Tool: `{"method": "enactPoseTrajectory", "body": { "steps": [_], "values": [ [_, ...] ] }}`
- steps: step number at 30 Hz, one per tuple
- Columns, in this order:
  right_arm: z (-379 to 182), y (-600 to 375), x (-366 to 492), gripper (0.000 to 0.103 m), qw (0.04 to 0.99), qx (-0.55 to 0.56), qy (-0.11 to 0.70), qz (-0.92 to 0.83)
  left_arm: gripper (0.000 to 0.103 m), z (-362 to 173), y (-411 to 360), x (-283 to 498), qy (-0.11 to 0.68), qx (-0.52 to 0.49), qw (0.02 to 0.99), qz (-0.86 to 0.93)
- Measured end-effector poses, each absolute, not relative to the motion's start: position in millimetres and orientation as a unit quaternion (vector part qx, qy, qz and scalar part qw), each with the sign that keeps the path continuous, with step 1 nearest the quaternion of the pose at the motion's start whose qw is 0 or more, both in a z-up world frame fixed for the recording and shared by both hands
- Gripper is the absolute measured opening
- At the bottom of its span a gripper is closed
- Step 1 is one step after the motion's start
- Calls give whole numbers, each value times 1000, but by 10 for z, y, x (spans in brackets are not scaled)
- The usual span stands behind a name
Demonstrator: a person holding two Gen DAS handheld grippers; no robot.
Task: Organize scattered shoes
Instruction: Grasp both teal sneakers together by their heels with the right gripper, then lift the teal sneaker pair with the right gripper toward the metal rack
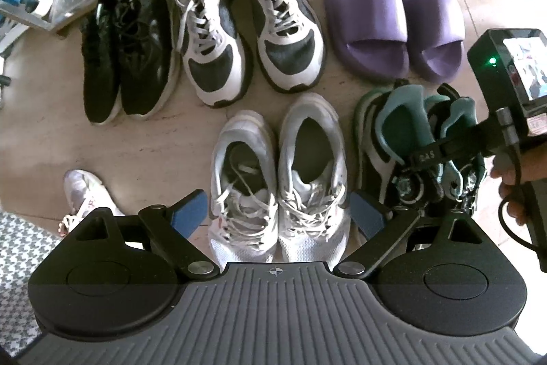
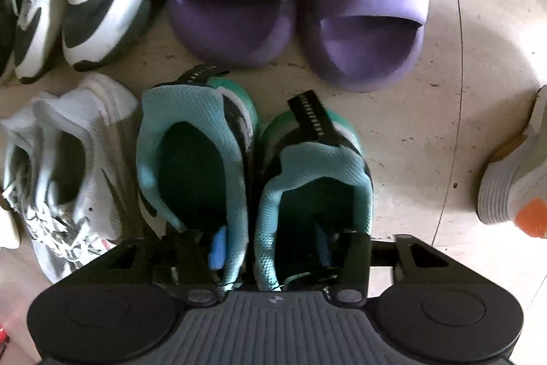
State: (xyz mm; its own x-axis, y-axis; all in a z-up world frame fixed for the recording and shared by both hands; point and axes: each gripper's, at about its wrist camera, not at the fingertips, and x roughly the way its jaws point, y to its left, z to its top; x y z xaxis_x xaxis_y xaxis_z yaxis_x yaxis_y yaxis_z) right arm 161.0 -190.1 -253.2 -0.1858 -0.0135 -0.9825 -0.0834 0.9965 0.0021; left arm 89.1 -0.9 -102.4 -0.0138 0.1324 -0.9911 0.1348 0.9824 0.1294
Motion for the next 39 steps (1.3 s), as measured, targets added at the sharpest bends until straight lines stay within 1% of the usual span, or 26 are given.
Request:
{"method": "enactPoseTrajectory", "body": {
  "steps": [1,3,7,11,15,18,20,21,22,23,24,25,27,33,36,37,39],
  "values": [
    [-2540,-1927,1597,76,641,-29,767,24,93,-1024,-10,893,712,94,695,-1],
    [-2539,-1981,1575,77,649,-19,760,19,93,-1025,-16,897,713,95,695,0],
    [-2374,-2043,1518,70,683,7,730,23,94,-1021,-44,896,714,97,693,-3],
    [-2352,-2050,1570,70,674,1,738,26,94,-1041,-92,860,716,102,690,-14],
    [-2405,-2097,1574,72,665,-10,746,37,94,-1052,-110,844,716,103,690,-18],
    [-2468,-2205,1606,80,653,3,757,37,94,-1064,-120,838,717,103,689,-20],
    [-2482,-2232,1626,80,652,-1,757,37,94,-1077,-125,833,718,104,688,-21],
    [-2488,-2244,1633,78,653,-3,756,37,94,-1080,-127,833,718,104,688,-21],
    [-2469,-2222,1606,62,667,-7,744,41,94,-1083,-129,833,719,104,687,-21],
    [-2451,-2199,1579,48,680,-11,732,44,94,-1086,-131,833,719,105,687,-22],
    [-2444,-2173,1554,22,686,-15,726,53,94,-1088,-133,834,719,105,687,-22],
    [-2419,-2100,1503,23,699,-32,712,62,94,-1086,-135,837,718,106,687,-22],
    [-2388,-2053,1475,20,705,-44,705,66,94,-1072,-135,840,716,106,690,-24],
    [-1891,-2219,1381,19,728,-7,681,81,94,-910,-41,881,693,83,716,-12],
    [-1402,-2280,1372,19,750,19,655,89,94,-768,36,926,671,65,738,3],
    [-1132,-2344,1377,19,765,31,637,92,94,-724,59,940,664,60,745,6],
    [-778,-2382,1421,19,783,45,614,91,94,-626,99,974,648,49,760,12]
  ]
}}
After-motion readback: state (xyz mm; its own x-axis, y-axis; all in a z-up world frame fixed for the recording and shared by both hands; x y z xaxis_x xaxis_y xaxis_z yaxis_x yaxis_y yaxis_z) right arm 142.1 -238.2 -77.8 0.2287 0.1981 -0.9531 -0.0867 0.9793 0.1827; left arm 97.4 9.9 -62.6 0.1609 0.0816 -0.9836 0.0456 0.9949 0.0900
